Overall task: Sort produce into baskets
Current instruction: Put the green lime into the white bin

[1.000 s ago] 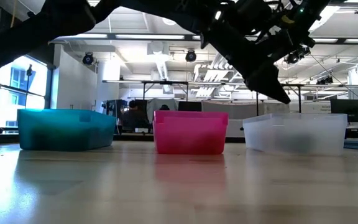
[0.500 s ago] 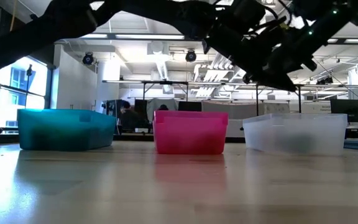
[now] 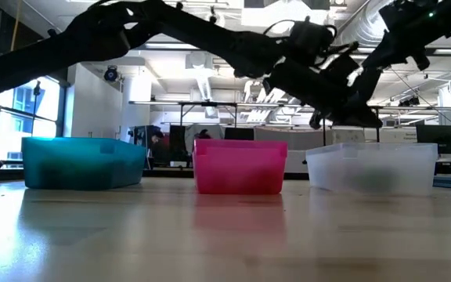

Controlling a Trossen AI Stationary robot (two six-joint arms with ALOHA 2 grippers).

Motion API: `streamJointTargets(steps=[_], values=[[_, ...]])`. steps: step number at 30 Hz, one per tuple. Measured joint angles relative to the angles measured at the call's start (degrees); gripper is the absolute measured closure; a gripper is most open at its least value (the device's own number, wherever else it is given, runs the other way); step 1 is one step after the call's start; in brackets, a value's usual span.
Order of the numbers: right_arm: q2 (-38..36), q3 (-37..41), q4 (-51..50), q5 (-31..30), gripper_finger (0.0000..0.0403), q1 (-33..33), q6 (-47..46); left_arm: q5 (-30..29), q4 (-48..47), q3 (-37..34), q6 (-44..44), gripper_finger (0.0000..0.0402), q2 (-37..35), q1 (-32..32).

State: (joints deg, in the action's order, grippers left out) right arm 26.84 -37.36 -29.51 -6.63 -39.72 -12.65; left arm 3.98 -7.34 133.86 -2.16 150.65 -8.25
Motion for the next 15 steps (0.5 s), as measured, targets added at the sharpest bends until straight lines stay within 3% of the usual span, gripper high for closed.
streamJointTargets(steps=[7,15], values=[[-3.33,-0.07,-1.9,-0.31,0.0403,0.0,-0.09,-3.36,5.75,-0.11,-3.19,0.0401,0.46,-0.15],[-3.71,-0.07,-1.97,0.13,0.0403,0.0,0.8,5.33,17.96,-0.04,-5.47,0.0401,1.38,-0.15]])
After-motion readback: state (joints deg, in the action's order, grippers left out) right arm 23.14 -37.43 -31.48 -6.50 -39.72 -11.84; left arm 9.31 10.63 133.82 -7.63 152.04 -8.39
